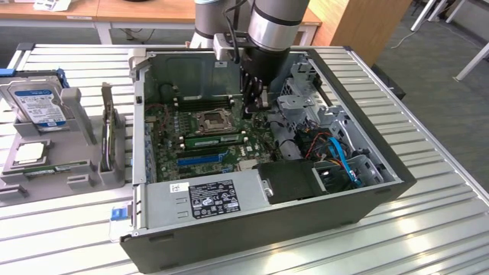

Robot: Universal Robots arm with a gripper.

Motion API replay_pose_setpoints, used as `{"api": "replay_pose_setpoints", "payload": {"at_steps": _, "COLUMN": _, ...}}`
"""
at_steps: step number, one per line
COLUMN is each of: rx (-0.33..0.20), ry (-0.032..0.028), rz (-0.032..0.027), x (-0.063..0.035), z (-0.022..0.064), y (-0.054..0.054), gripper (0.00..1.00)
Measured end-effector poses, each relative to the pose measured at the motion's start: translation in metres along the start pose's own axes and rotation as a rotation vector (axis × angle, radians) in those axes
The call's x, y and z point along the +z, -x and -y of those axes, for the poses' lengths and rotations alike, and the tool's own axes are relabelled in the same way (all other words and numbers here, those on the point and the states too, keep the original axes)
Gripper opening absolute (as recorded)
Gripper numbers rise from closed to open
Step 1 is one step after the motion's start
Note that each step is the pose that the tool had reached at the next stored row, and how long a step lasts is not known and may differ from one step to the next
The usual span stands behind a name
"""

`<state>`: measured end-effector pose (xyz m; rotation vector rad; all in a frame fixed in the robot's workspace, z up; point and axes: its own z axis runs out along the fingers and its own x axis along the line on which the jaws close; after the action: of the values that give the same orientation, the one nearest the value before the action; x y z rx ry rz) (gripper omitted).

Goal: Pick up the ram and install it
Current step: 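Press down the ram until it locks into place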

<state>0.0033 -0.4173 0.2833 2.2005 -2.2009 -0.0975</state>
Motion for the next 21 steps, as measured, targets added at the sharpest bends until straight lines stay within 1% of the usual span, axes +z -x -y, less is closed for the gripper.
{"api": "replay_pose_setpoints", "payload": {"at_steps": 2, "rx": 0.0, "ry": 0.0, "rz": 0.0001, "x": 0.0002, "z": 0.0, "y": 0.0, "gripper": 0.1}}
{"api": "replay_pose_setpoints", "payload": {"at_steps": 6, "rx": 0.0, "ry": -0.0001, "rz": 0.0009, "x": 0.0037, "z": 0.0002, "y": 0.0, "gripper": 0.1}}
{"api": "replay_pose_setpoints", "payload": {"at_steps": 21, "rx": 0.0, "ry": 0.0, "rz": 0.0009, "x": 0.0142, "z": 0.0009, "y": 0.0, "gripper": 0.1}}
